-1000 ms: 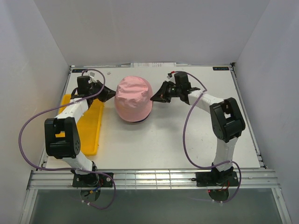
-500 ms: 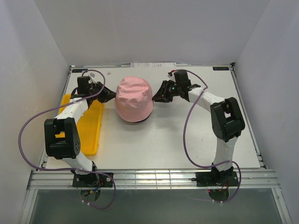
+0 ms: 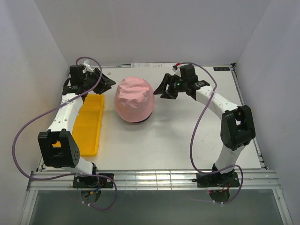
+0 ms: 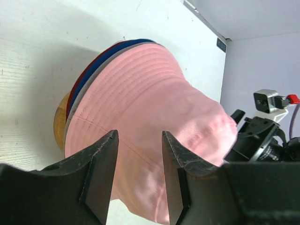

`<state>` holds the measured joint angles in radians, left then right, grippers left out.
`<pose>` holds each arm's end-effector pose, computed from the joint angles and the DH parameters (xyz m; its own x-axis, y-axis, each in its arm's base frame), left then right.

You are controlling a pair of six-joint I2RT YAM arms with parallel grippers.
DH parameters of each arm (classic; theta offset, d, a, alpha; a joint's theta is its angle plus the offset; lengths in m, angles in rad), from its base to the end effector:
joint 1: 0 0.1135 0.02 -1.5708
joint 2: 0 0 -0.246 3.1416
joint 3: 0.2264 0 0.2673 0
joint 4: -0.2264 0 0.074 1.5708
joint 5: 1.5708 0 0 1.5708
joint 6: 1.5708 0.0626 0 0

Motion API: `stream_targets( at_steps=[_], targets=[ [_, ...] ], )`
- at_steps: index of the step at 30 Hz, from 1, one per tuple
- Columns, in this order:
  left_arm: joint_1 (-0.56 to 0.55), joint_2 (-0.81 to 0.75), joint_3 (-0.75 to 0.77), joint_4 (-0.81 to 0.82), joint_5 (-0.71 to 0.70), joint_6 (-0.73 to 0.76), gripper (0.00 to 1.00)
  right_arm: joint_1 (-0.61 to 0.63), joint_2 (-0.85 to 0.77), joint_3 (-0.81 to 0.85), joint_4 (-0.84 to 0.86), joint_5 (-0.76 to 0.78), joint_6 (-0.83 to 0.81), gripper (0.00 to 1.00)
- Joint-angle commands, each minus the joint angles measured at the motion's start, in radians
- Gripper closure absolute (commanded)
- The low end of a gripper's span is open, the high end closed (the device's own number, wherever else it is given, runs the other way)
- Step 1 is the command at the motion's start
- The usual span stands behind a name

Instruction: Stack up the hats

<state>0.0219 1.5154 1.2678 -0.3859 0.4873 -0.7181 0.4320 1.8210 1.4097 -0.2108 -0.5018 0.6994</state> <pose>0.3784 -0.0210 0.2769 -0.6812 -0.5964 -0.4246 -0.1198 0.6629 -0.7390 0.3946 0.2151 0.2276 -0.8698 0.2205 -0.4414 -0.2118 0.6411 0.7376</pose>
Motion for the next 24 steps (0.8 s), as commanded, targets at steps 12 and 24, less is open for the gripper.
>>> stream_targets(
  at_steps=[12, 24],
  targets=[
    [-0.005, -0.328, 0.01, -0.18, 0.048, 0.14, 0.47, -0.087, -0.53, -0.274, -0.035, 0.081, -0.164, 0.11],
    [-0.005, -0.549, -0.139, -0.263, 0.091, 0.189, 0.47, -0.09, -0.845, -0.454, -0.177, 0.327, -0.232, 0.07]
  ],
)
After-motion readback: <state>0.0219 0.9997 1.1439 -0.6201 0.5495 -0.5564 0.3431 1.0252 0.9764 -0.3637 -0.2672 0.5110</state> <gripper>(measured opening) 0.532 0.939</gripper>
